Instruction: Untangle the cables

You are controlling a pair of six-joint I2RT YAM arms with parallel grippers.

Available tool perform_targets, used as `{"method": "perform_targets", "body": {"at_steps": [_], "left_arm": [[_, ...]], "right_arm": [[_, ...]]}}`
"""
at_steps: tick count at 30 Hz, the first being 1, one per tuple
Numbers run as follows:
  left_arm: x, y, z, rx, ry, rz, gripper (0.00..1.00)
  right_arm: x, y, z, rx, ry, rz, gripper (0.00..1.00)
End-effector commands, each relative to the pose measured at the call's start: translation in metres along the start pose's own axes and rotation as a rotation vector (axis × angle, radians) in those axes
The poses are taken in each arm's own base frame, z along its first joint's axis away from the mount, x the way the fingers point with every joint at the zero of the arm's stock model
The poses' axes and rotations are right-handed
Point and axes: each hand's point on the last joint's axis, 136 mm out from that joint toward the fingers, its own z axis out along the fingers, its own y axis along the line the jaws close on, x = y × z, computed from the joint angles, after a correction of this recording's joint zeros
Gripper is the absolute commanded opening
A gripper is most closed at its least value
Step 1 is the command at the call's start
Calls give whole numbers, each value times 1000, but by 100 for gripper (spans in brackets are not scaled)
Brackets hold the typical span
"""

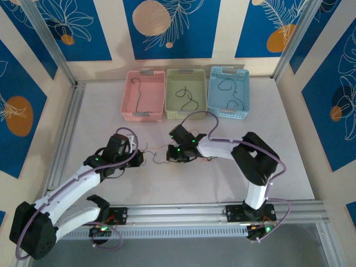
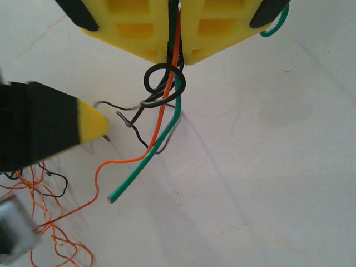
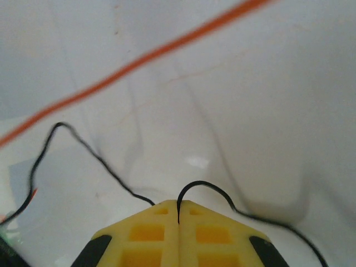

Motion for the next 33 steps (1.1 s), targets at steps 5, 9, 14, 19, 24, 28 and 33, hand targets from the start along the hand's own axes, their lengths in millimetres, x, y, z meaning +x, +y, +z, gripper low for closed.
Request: {"method": "perform_targets", "body": {"at_steps": [5,9,14,19,24,28,33], "left_arm": [[-4,23,-14,-131,-36,22,21],[-3,31,-19,-173,-55,16,28],[-2,37,-21,-195,-68,-2,44],[-3,17,-13,-83,-53,7,48],[-23,-20,3,42,-11,64,56],[-49,-46,28,47,37,162,63],[-71,-105,71,45,87,386,68]], "right_arm": [[-22,-39,-82,-46,-169,3,0],[-25,-93,-130,3,-264,84,0],[-22,-134,-171,-23,-397,170,0],[-15,-118,-174,-171,-396,109,0],[-7,-98,-161,-247,-351,33,0],[-7,-101,-155,-254,-342,45,0],[-7,-104,-151,-258,-334,64,0]]}}
